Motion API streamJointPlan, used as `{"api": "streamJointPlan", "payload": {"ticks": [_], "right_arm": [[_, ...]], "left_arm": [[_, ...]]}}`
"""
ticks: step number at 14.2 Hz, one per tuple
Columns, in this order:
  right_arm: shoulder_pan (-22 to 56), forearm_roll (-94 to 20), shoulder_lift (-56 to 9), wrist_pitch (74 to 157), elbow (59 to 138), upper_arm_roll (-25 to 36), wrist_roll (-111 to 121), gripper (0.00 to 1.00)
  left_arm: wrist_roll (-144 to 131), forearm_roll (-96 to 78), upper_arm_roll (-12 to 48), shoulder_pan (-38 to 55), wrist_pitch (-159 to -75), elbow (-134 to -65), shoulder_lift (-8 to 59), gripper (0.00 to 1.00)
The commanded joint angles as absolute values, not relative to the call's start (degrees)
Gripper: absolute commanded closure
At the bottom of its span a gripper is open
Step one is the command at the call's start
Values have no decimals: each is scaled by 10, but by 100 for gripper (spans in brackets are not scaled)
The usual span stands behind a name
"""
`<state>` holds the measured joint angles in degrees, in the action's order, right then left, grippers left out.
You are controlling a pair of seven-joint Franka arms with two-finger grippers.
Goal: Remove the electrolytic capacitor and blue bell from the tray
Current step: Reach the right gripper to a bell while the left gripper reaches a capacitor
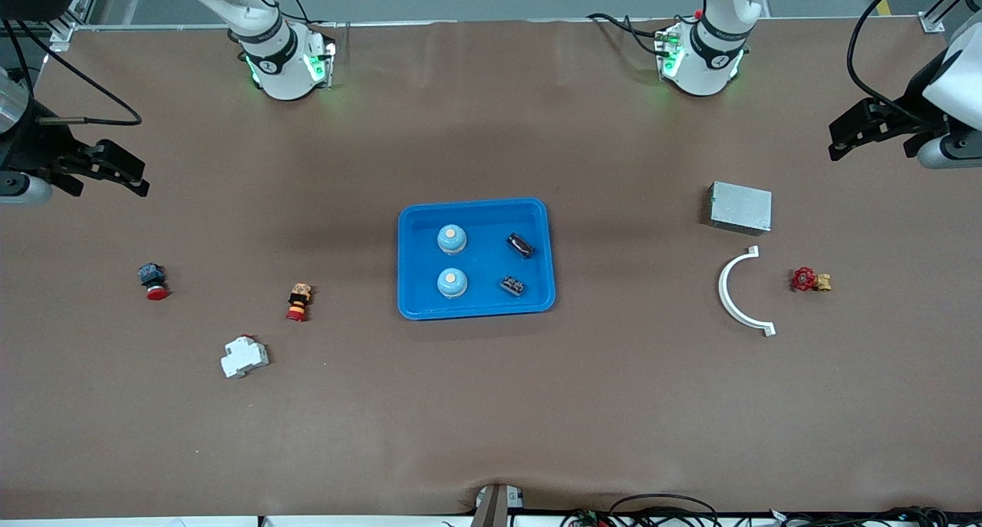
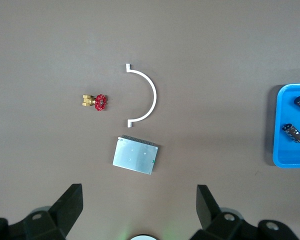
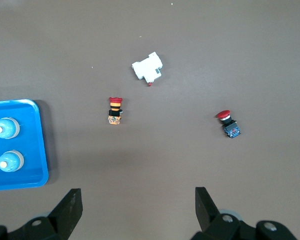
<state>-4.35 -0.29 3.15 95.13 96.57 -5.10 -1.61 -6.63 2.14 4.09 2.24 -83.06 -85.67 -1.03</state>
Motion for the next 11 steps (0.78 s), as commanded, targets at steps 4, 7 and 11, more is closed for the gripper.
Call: {"api": "streamJointPlan", "payload": {"ticks": [4,7,11], "right_arm": [[-19,-20,40,969,976,-53,-18,0],[-5,-21,44,982,1024,-53,-65,0],[53,-28,59,1046,1106,-54,-195,0]], "left_arm": [[-65,15,39,18,-818,-843,1,0],[-62,16,38,22,-819,-840,60,0],[-134,7,57,49,-874,-851,123,0]]}}
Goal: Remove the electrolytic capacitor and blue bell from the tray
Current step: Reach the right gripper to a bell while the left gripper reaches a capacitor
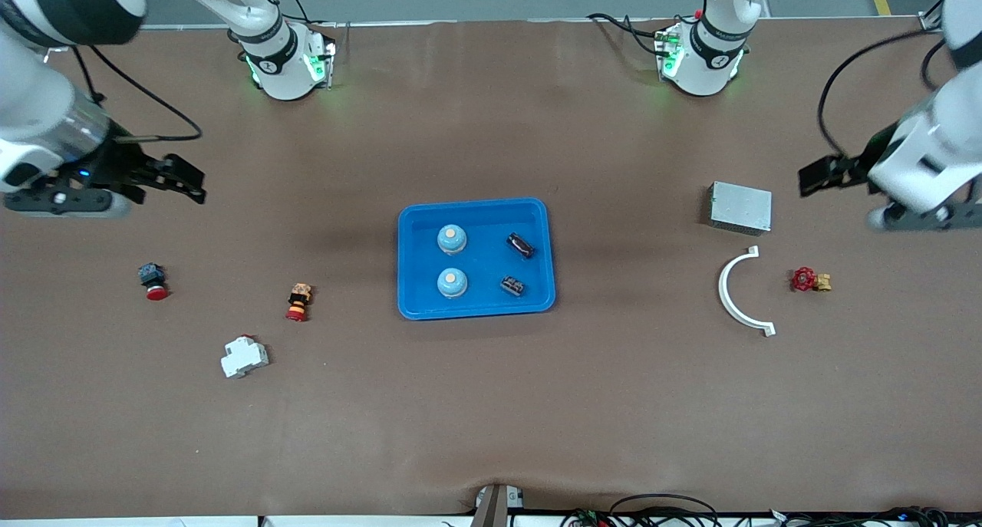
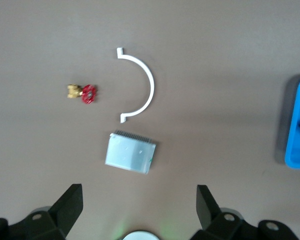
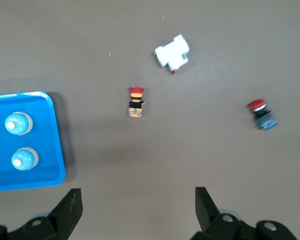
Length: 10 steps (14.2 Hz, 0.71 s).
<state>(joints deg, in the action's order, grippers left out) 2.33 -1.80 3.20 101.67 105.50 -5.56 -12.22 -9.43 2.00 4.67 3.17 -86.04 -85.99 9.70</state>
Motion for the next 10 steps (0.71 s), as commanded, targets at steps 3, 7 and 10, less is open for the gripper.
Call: {"api": "streamJointPlan", "payload": {"ticks": [3,7,10], "right_arm": [[138,-29,55,1153,1183,-53,-320,0],[241,-25,-28,1282,1217,-53,-500,0],[294,-20,-103,1367,1217,-52,-588,0]], "left_arm": [[-205,7,60,91,-921,-865,156,0],[-295,7,62,141,-1016,-910,192,0],[-414,1,62,184,-1077,-918,227,0]]}}
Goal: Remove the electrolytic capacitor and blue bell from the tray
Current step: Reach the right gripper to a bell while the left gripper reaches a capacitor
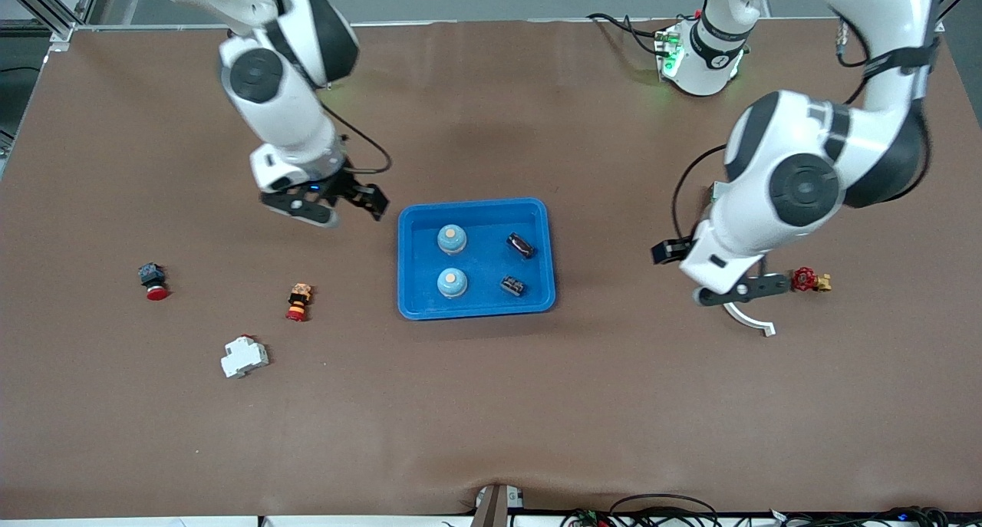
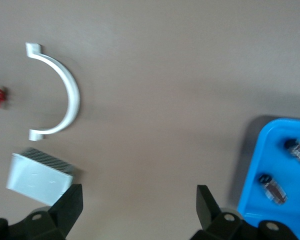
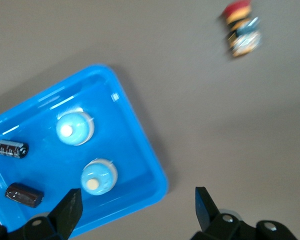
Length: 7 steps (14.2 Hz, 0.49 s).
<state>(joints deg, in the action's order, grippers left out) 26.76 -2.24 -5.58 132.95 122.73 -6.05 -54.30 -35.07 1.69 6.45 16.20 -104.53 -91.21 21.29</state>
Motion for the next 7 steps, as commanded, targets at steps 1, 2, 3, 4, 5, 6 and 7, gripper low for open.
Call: {"api": "streamJointPlan", "payload": {"ticks": [1,2,3,4,5,6,7], "right_arm": [[308,-19,-125,1394,1217,-52,-614,0],[318,-18,-147,1417,1216,-52,-636,0],[328,-13,-163,1436,1216,-51,-658,0],[333,-3,-180,1447,1211,-50,-670,0],[336,10,-195,1455,1208,-50,-684,0],[341,25,-209,1459,1199,-50,-705,0],[345,45,-226,1459,1188,-50,-729,0]], "left_arm": [[-464,-20,64,200,-1100,-918,242,0],[-506,-37,65,213,-1126,-918,258,0],[-540,-41,65,227,-1151,-918,275,0],[-577,-45,65,238,-1173,-918,292,0],[-613,-49,65,250,-1191,-918,308,1],[-643,-52,65,264,-1207,-918,320,5],[-676,-52,65,278,-1219,-918,331,11]]}}
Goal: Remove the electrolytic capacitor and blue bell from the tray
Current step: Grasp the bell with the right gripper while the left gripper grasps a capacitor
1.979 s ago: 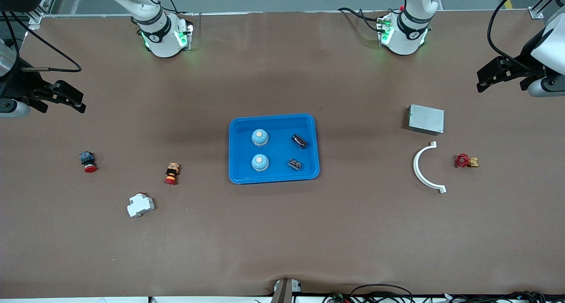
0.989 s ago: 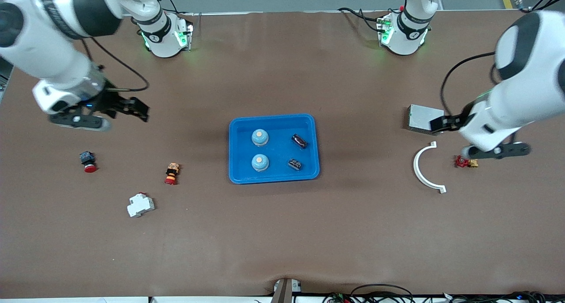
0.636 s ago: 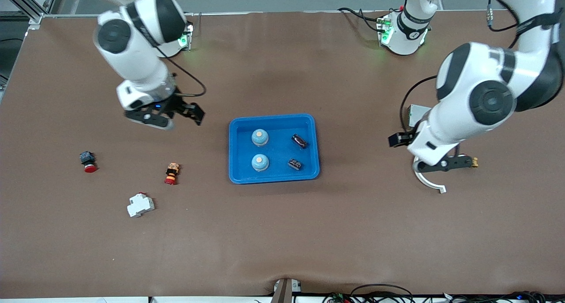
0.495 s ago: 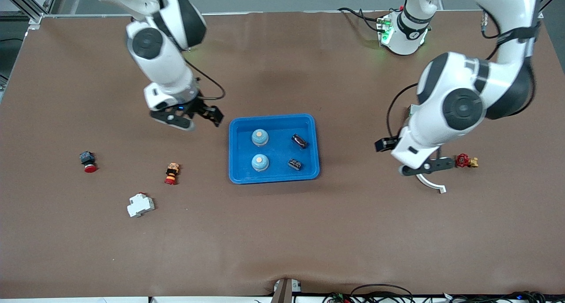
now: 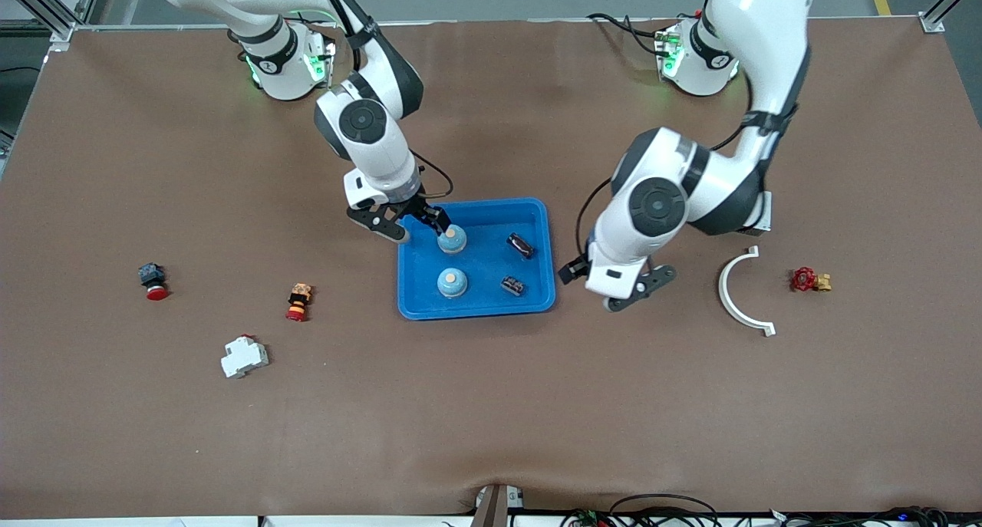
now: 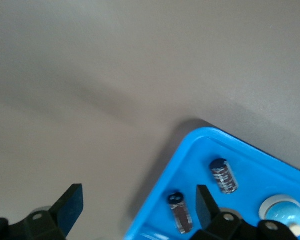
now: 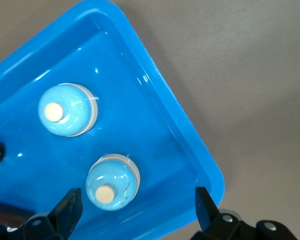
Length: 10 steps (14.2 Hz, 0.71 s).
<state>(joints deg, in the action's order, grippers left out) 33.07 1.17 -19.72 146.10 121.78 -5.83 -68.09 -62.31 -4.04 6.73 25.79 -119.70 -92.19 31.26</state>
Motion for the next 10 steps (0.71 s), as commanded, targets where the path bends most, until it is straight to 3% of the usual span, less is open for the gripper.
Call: {"api": "streamJointPlan", "payload": {"ticks": [1,6,10], "right_arm": [[347,60,-237,1458,1175,-50,-750,0],[367,82,-315,1459,1110,-47,-796,0],[369,91,-323,1458,1107,-47,-806,0]], "left_arm": [[-710,-52,65,288,-1230,-918,342,14],[-860,-48,64,333,-1286,-918,383,21],[-932,-48,64,359,-1343,-944,397,21]]}}
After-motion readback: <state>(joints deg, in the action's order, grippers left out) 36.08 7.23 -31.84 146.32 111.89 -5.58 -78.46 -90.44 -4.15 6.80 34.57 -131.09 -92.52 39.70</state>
